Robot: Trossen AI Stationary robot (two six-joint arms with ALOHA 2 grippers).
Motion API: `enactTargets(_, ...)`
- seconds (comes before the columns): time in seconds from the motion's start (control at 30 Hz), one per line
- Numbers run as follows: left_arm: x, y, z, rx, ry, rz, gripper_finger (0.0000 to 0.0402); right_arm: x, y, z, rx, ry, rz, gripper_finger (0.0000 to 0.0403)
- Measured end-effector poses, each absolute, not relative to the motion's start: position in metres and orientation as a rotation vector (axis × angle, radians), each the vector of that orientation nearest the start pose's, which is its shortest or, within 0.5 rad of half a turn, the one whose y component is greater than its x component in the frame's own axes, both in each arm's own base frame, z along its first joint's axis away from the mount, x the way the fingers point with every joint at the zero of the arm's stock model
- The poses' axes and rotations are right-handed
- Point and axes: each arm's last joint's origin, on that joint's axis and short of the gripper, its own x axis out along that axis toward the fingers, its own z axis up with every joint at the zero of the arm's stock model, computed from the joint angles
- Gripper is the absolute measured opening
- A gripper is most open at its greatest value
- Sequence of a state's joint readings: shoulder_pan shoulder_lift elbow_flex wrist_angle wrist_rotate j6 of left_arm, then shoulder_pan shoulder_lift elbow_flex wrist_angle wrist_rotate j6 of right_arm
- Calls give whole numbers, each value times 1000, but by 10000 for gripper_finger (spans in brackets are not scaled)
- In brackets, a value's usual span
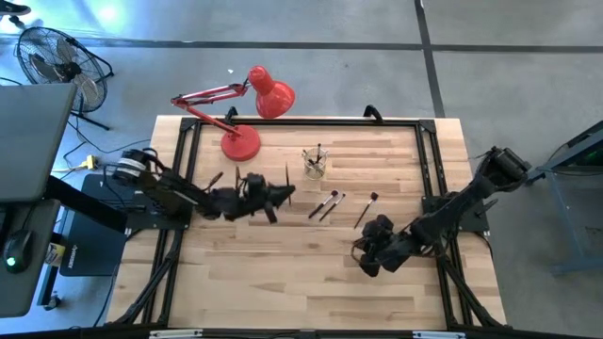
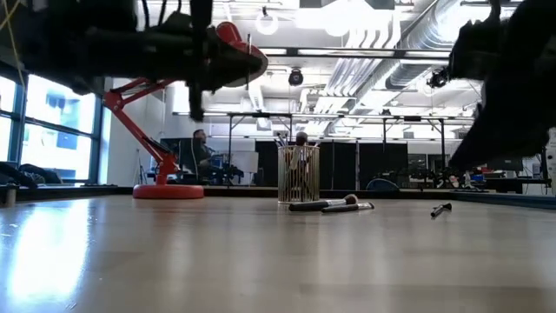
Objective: Put items in baskets/containers
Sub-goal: Put the makeup brush into the wire bin
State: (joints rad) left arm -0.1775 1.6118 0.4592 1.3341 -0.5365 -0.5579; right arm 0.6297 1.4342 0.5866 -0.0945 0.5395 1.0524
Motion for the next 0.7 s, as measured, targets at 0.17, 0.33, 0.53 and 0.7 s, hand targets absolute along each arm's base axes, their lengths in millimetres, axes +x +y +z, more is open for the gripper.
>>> enactTargets(0.17,292,2,194,-510,-336,249,10,201,109,125,659,447,-228,5)
enactTargets(0.33,317,43,200,-381,-339,265,10,190,81,121,804,251,-201,17)
enactTargets(0.53,333,93,189,-341,-249,255,10,185,65,117,829,202,-217,6)
enactTargets(0.7,340,122,176,-327,-233,279,10,189,58,118,830,206,-223,4)
